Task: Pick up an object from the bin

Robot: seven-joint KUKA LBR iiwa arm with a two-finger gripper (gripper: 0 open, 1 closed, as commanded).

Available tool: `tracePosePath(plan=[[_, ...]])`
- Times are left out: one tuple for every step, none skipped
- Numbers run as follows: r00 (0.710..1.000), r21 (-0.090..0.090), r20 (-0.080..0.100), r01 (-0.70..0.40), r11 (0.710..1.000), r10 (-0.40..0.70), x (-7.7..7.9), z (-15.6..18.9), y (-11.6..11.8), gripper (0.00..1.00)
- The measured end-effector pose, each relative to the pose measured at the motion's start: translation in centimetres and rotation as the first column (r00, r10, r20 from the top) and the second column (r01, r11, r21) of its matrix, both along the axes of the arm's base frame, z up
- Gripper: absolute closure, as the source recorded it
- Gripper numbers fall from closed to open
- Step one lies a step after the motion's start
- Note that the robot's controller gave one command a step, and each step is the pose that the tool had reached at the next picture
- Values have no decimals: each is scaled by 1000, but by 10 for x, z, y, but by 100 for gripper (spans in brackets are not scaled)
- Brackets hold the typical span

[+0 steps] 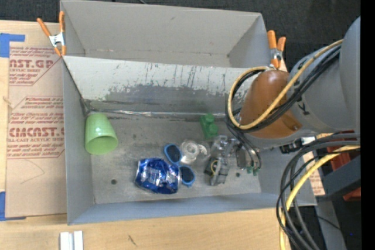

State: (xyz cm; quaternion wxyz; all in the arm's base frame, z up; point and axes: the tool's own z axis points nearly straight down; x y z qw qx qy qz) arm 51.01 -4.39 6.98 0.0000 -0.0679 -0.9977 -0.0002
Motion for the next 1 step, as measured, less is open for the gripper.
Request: tracePosePath(plan=[[999,0,9,51,999,-51,5,170,13,100]])
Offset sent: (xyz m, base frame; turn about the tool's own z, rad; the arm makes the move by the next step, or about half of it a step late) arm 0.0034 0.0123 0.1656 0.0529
